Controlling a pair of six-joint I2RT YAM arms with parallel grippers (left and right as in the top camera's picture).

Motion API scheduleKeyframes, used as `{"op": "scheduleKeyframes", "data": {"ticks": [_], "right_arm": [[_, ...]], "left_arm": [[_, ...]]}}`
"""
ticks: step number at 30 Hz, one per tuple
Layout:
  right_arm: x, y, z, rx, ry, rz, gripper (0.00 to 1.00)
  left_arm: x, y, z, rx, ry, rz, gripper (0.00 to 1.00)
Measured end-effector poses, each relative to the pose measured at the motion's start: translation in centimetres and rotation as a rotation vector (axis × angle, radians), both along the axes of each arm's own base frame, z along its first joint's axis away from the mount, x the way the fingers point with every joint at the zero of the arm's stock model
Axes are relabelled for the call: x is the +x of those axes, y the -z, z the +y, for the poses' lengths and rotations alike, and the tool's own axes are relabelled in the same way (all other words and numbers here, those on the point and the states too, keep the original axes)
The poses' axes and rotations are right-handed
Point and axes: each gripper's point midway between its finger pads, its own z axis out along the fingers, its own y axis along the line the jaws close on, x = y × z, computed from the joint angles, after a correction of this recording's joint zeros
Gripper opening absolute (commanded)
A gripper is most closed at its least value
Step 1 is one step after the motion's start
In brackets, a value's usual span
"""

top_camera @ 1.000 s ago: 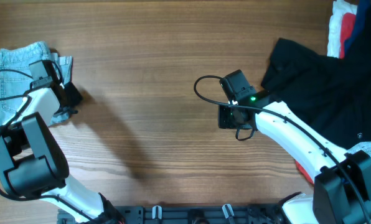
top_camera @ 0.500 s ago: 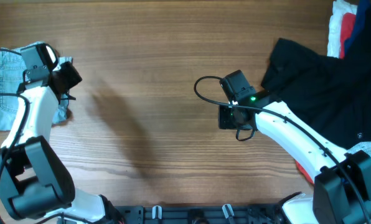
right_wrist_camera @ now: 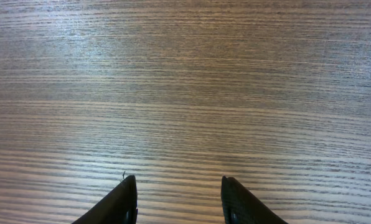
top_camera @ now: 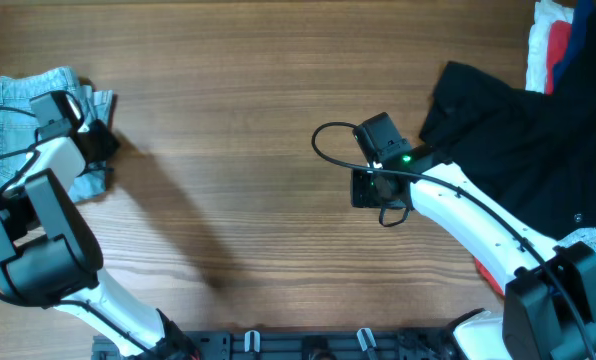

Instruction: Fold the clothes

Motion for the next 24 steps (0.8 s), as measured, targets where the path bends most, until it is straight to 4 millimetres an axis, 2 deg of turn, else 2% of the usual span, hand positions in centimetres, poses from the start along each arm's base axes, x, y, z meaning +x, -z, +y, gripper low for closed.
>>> {"op": "scheduleKeyframes", "data": {"ticks": [5, 7, 8, 10, 12, 14, 17, 19, 20, 21, 22, 24], "right_arm": [[-0.2, 0.0, 0.0, 0.000, 0.003, 0.008, 0.44], [-0.2, 0.0, 0.0, 0.002, 0.010, 0.009, 0.44], [-0.2, 0.0, 0.0, 0.002, 0.014, 0.010, 0.44], [-0.2, 0.0, 0.0, 0.003, 0.018, 0.010, 0.47], [-0.1, 0.0, 0.0, 0.005, 0.021, 0.009, 0.50], [-0.2, 0.0, 0.1, 0.012, 0.023, 0.011, 0.53], [-0.1, 0.0, 0.3, 0.019, 0.022, 0.009, 0.59], [-0.1, 0.0, 0.4, 0.026, 0.022, 0.009, 0.63], [0.0, -0.1, 0.5, 0.030, 0.024, 0.004, 0.65], [0.2, -0.1, 0.5, 0.033, 0.023, -0.002, 0.68], [0.5, -0.2, 0.7, 0.039, 0.024, -0.014, 0.73], [1.1, -0.4, 1.0, 0.052, 0.026, -0.037, 0.82]], "left_arm": [[-0.3, -0.2, 4.6, 0.039, -0.093, -0.063, 0.18], [-0.3, -0.5, 5.5, 0.056, -0.111, -0.081, 0.18], [-0.2, -0.6, 5.8, 0.064, -0.117, -0.087, 0.22], [-0.3, -0.6, 5.7, 0.057, -0.114, -0.084, 0.43], [-0.1, -0.5, 5.0, 0.025, -0.091, -0.092, 0.58], [0.5, -0.5, 3.7, -0.018, -0.052, -0.108, 0.63], [1.2, -0.5, 1.5, -0.040, 0.000, -0.091, 0.64], [2.3, -0.3, -2.4, -0.064, 0.086, -0.068, 0.67], [2.5, -0.4, -3.1, -0.067, 0.103, -0.065, 0.69], [3.2, -0.4, -7.1, -0.083, 0.191, -0.043, 0.71], [3.5, -0.3, -9.3, -0.087, 0.242, -0.031, 0.72], [3.8, -0.3, -14.6, -0.090, 0.370, -0.009, 0.82]]}}
